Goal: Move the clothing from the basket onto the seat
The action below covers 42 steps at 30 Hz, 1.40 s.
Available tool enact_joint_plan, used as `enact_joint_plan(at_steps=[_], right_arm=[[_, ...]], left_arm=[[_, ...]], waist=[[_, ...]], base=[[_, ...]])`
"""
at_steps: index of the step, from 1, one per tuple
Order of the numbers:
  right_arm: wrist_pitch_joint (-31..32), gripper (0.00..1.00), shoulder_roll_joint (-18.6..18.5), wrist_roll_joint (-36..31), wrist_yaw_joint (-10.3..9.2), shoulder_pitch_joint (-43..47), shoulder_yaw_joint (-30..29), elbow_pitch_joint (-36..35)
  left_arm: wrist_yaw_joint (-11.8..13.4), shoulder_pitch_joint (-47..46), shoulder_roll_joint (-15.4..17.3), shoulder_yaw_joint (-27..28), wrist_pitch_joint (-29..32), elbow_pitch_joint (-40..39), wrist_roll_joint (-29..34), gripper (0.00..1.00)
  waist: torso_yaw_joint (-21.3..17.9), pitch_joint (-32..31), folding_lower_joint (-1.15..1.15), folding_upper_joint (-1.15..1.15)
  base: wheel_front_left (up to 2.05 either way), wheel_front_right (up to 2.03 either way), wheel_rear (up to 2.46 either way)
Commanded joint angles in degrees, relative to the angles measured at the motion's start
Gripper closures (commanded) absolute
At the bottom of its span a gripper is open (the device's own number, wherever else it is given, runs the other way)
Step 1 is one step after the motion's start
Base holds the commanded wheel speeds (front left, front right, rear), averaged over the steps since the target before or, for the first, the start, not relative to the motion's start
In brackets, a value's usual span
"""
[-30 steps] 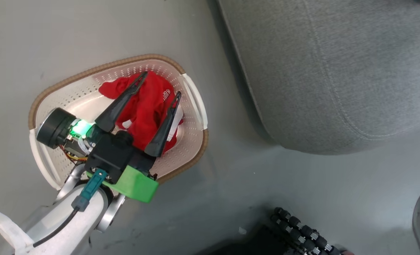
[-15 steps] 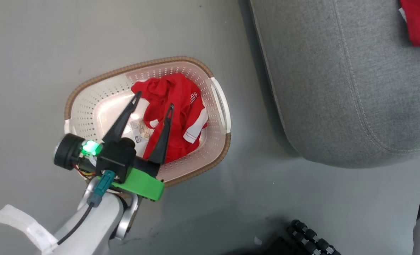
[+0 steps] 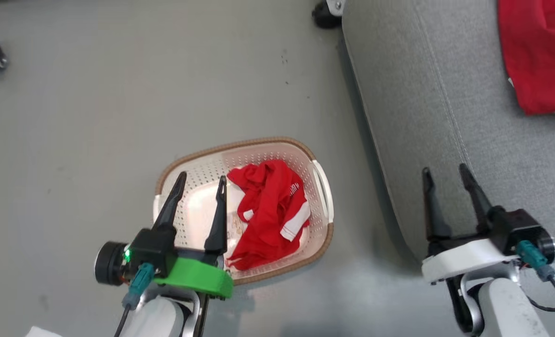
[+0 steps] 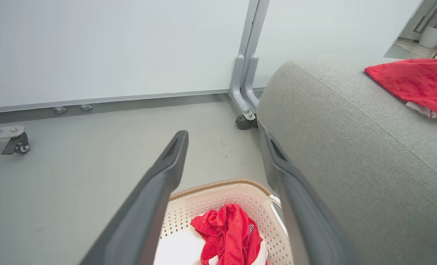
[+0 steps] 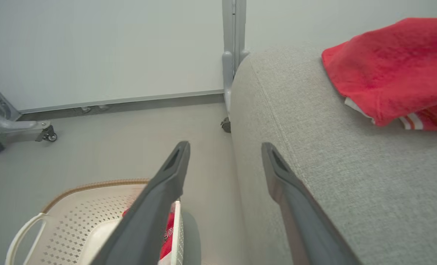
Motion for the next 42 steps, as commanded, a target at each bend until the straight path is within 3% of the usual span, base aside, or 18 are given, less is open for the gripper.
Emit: enact_joint_plan(at_steps=[1, 7, 15, 21, 42], right_arm=[[-0.2, 0.0, -0.5, 0.3, -0.07, 1.9, 2.2, -0.9], [-0.2, 0.0, -1.7, 0.7, -0.07, 5.7, 6.3, -4.3], [-0.2, 0.0, -2.4, 1.0, -0.07, 11.3, 4.3, -7.8], [-0.2, 0.0, -1.7, 0.1, -0.07, 14.7, 3.4, -7.9], [-0.2, 0.0, -1.6, -2.4, -0.07, 14.2, 5.6, -7.0]], left_arm=[[-0.6, 3.3, -1.2, 2.3, -0.2, -0.1, 0.8, 0.0], [-3.1, 11.3, -4.6, 12.5, -0.2, -3.8, 4.7, 0.0], [-6.7, 19.2, -7.1, 20.5, -0.1, -10.9, 9.8, 0.0], [-9.2, 22.6, -7.3, 20.8, -0.1, -10.2, 13.8, 0.0], [-8.6, 24.1, -7.4, 21.3, -0.1, -9.9, 14.0, 0.0]], waist=[[7.8, -11.4, 0.0, 0.0], [10.1, -18.3, 0.0, 0.0], [11.1, -23.4, 0.0, 0.0], [9.8, -25.5, 0.0, 0.0], [6.4, -26.4, 0.0, 0.0]], base=[[0.0, 0.0, 0.0], [0.0, 0.0, 0.0], [0.0, 0.0, 0.0], [0.0, 0.0, 0.0], [0.0, 0.0, 0.0]])
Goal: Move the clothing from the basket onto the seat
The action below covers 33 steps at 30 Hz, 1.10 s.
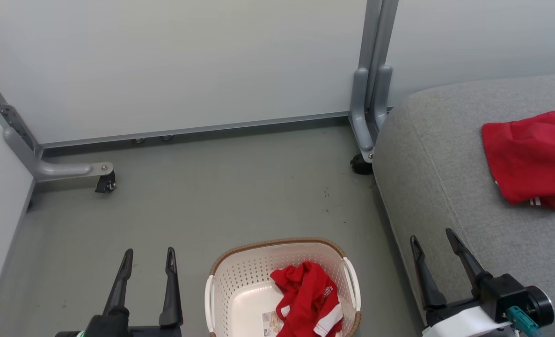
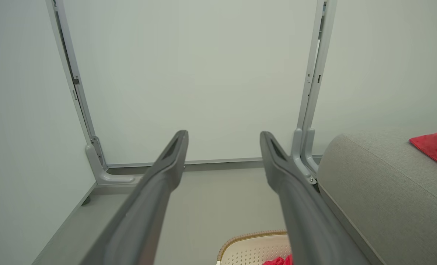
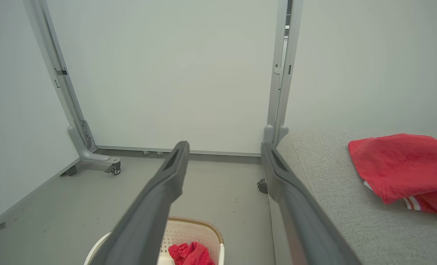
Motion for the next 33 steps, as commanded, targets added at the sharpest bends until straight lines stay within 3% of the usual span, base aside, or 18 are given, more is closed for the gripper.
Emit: enact_joint_plan(at_steps=[1, 22, 26, 33], right_arm=[[-0.2, 0.0, 0.0, -0.1, -0.06, -0.5, 0.0, 0.0], [-0.2, 0.0, -0.1, -1.2, -0.06, 0.6, -1.0, -0.3], [-0.2, 0.0, 0.0, -1.7, -0.06, -0.2, -1.7, -0.9], [-0.2, 0.0, 0.1, -2.9, -0.06, -5.3, -4.2, -3.3]], left_arm=[[0.2, 0.8, 0.0, 0.2, 0.0, -0.3, 0.3, 0.0], [-0.8, 1.3, 0.0, -1.0, 0.0, 3.3, -1.0, 0.0], [-3.5, 0.4, 0.0, -2.8, -0.1, 8.5, -2.2, 0.0], [-7.1, -8.6, 0.6, -4.0, 0.0, 16.8, 0.5, 0.0]], waist=[[-0.2, 0.2, 0.01, 0.0], [-1.5, 2.9, 0.01, 0.0], [-2.4, 5.8, 0.01, 0.0], [-4.1, 16.5, 0.01, 0.0]], base=[[0.0, 0.0, 0.0], [0.0, 0.0, 0.0], [0.0, 0.0, 0.0], [0.0, 0.0, 0.0]])
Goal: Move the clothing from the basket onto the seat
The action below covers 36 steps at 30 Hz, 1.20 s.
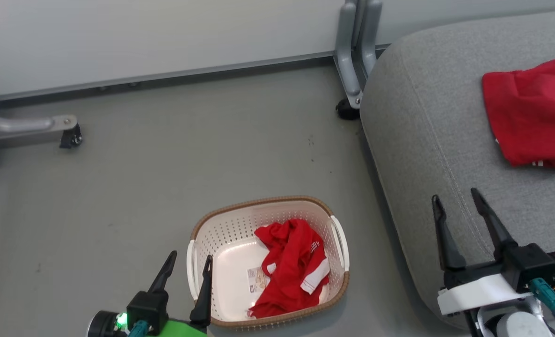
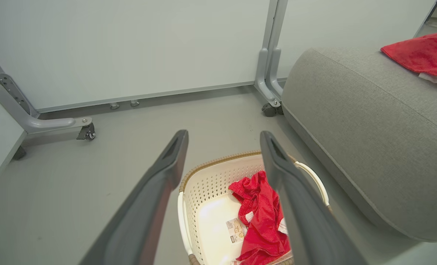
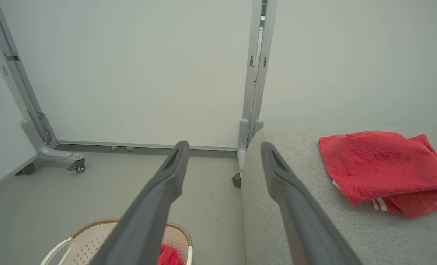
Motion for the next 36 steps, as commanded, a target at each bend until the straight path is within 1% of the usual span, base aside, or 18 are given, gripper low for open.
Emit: enact_joint_plan(at_steps=[1, 4, 7, 11, 15, 18, 19, 22, 25, 28, 33, 36], right_arm=[[-0.2, 0.0, 0.2, -0.4, -0.06, -1.5, -0.8, -0.6], [-0.2, 0.0, 0.6, -0.5, -0.06, -3.9, -2.2, -1.3], [-0.2, 0.0, 0.6, -0.9, -0.06, -6.1, -3.2, -1.8], [-0.2, 0.0, 0.8, -0.7, -0.06, -9.2, -4.4, -3.0], [-0.2, 0.0, 0.6, -1.2, -0.06, -13.4, -4.6, -4.9], [-0.2, 0.0, 0.5, -1.0, -0.06, -16.5, -5.0, -6.4], [-0.2, 0.0, 0.6, -0.8, -0.07, -17.4, -5.1, -6.7], [-0.2, 0.0, 0.8, 0.5, -0.06, -20.0, -5.7, -8.1], [-0.2, 0.0, 0.9, 1.9, -0.06, -22.2, -6.5, -9.2], [-0.2, 0.0, 1.0, 1.5, -0.06, -23.9, -6.8, -10.2], [-0.2, 0.0, 1.2, 1.5, -0.07, -25.6, -6.4, -11.8], [-0.2, 0.0, 1.2, 5.4, -0.07, -26.4, -7.6, -11.9]], left_arm=[[-0.6, -2.7, 0.6, -0.5, 0.0, 1.8, 0.3, 0.0], [-1.5, -9.1, 0.6, -1.8, 0.0, 6.4, 1.1, 0.0], [-2.2, -15.1, 0.6, -4.3, 0.0, 10.5, 2.4, 0.0], [-2.7, -24.3, 0.5, -9.5, 0.0, 16.1, 4.8, 0.0], [-2.8, -34.4, 0.4, -13.9, 0.0, 23.9, 6.1, 0.0], [-2.8, -41.8, 0.3, -18.1, 0.0, 31.5, 7.4, 0.0], [-2.8, -43.8, 0.3, -18.7, 0.0, 33.6, 7.5, 0.0], [-2.8, -49.8, 0.2, -20.4, 0.5, 40.5, 5.0, 0.0], [-2.8, -54.0, 0.0, -23.4, 2.3, 44.9, 1.4, 0.0], [-2.8, -56.9, 0.2, -25.1, 4.9, 47.1, -3.3, 0.0], [-2.8, -60.4, 0.1, -28.7, 8.3, 49.7, -7.3, 0.0], [-2.8, -62.6, 0.1, -31.1, 9.4, 50.5, -8.3, 0.0]], waist=[[-1.6, 8.0, 0.0, 0.0], [-2.1, 13.0, 0.0, 0.0], [-2.6, 17.4, 0.0, 0.0], [-3.1, 23.1, 0.0, 0.0], [-4.1, 29.0, 0.0, 0.0], [-4.9, 33.3, 0.0, 0.0], [-5.2, 34.4, 0.0, 0.0], [-6.2, 38.0, 0.0, 0.0], [-7.1, 41.2, 0.0, 0.0], [-8.0, 43.9, 0.0, 0.0], [-9.5, 47.9, 0.0, 0.0], [-10.2, 49.7, 0.0, 0.0]], base=[[0.0, 0.0, 0.0], [0.0, 0.0, 0.0], [0.0, 0.0, 0.0], [0.0, 0.0, 0.0], [0.0, 0.0, 0.0], [0.0, 0.0, 0.0], [0.0, 0.0, 0.0], [0.0, 0.0, 0.0], [0.0, 0.0, 0.0], [0.0, 0.0, 0.0], [0.0, 0.0, 0.0], [0.0, 0.0, 0.0]])
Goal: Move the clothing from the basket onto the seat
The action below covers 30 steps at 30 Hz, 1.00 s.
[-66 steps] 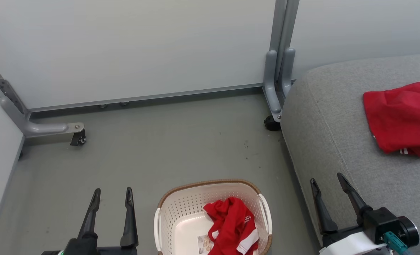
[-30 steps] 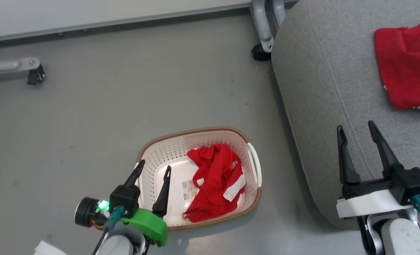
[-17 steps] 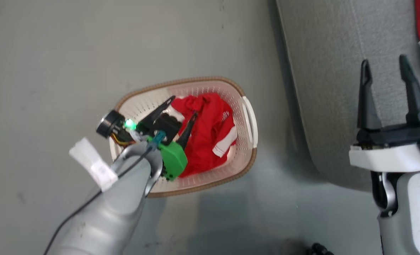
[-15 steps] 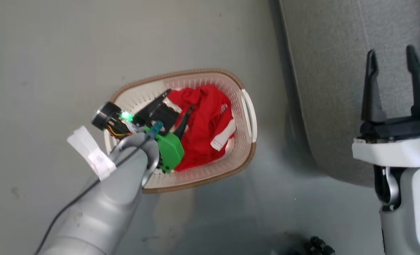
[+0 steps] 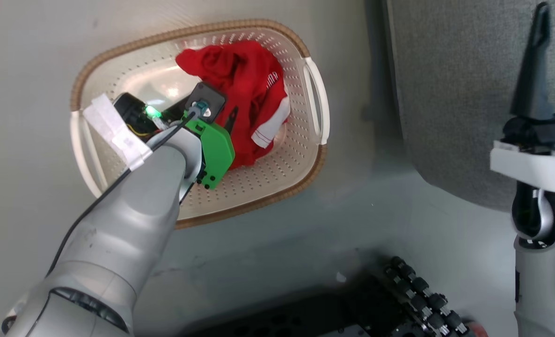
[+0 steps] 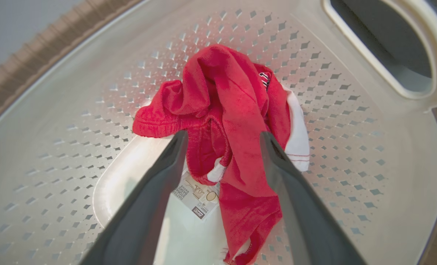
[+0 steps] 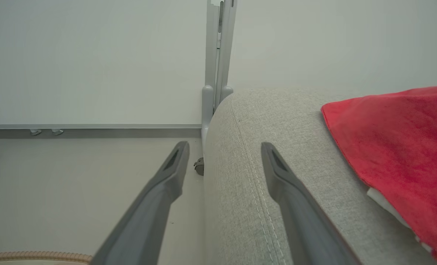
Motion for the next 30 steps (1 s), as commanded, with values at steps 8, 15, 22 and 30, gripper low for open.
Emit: enact_joint_plan(at_steps=[8, 15, 22, 30], right_arm=[[-0.2, 0.0, 0.0, 6.2, -0.07, -2.0, -0.4, -1.3], [-0.2, 0.0, 0.0, 5.5, -0.07, -1.9, 1.0, -4.3], [-0.2, 0.0, 0.0, 5.2, -0.08, -0.6, 2.1, -6.0], [-0.2, 0.0, 0.0, 4.9, -0.07, -1.5, 3.0, -4.9]], left_arm=[[1.0, -6.0, 0.4, -1.8, -0.2, 4.5, -1.2, 0.0], [1.3, -7.2, 0.4, -2.2, 0.9, 7.2, -1.8, 0.0], [0.7, -7.3, 0.4, -3.3, 0.6, 8.2, -1.8, 1.0], [1.1, -4.6, 0.4, -0.8, -5.0, 7.6, -6.2, 1.0]], waist=[[-5.1, 8.4, -0.01, 0.0], [-6.4, 9.6, -0.01, 0.0], [-6.7, 9.4, -0.01, 0.0], [-5.7, 5.7, -0.01, 0.0]], base=[[0.0, 0.0, 0.0], [0.0, 0.0, 0.0], [0.0, 0.0, 0.0], [0.0, 0.0, 0.0]])
